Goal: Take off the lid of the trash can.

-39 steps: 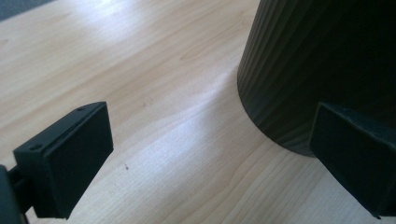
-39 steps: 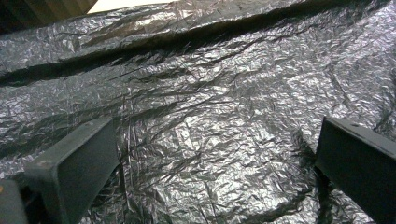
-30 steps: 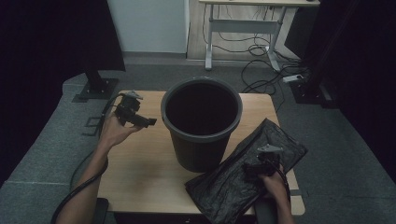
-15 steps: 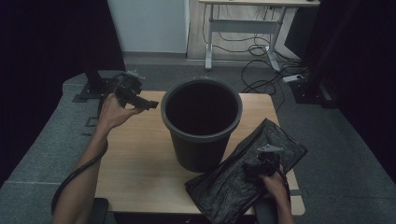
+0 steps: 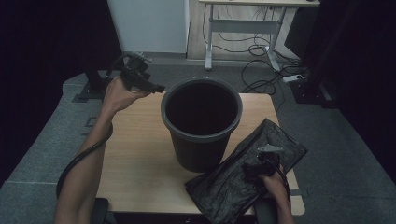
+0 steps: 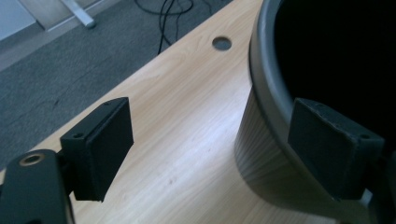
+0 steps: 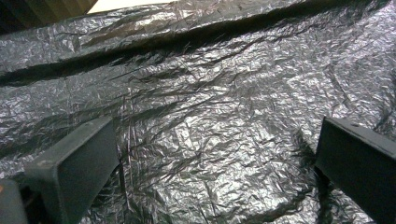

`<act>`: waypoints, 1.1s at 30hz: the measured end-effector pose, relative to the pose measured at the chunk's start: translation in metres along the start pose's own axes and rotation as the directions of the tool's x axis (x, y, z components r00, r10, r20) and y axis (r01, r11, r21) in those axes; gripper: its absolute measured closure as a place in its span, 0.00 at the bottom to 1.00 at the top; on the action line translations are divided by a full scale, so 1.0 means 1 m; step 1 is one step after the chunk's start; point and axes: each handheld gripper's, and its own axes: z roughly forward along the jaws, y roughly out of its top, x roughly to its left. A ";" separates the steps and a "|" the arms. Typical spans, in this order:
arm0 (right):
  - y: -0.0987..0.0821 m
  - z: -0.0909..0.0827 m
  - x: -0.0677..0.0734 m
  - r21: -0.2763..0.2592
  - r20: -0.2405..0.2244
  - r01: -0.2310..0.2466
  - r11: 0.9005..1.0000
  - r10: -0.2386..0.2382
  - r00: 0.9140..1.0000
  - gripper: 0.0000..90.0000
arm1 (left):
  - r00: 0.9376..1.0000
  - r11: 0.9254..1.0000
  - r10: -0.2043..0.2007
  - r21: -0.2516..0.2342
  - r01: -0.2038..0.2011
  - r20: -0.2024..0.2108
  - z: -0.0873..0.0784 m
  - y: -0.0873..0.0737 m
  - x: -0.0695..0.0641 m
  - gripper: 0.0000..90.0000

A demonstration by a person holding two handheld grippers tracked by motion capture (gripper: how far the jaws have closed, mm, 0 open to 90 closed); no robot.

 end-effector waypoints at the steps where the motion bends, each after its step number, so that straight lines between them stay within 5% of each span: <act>1: 0.000 0.000 0.000 0.000 0.000 0.000 1.000 0.000 1.000 0.00 | 1.000 1.000 0.004 -0.001 -0.004 0.004 0.001 0.003 -0.001 0.17; 17: 0.000 0.000 0.000 0.000 0.000 0.000 1.000 0.000 1.000 0.00 | 0.997 0.996 0.071 0.057 -0.072 0.024 0.045 0.026 -0.022 0.47; 22: 0.000 0.000 0.000 0.000 0.000 0.000 1.000 0.000 1.000 0.00 | 0.996 0.994 0.083 0.068 -0.084 0.027 0.052 0.029 -0.026 0.56; 29: 0.000 0.000 0.000 0.000 0.000 0.000 1.000 0.000 1.000 0.00 | 0.995 0.993 0.088 0.074 -0.090 0.037 0.055 0.029 -0.031 0.82; 33: 0.000 0.000 0.000 0.000 0.000 0.000 1.000 0.000 1.000 0.00 | 0.997 0.995 0.068 0.067 -0.071 0.034 0.052 0.031 -0.031 0.84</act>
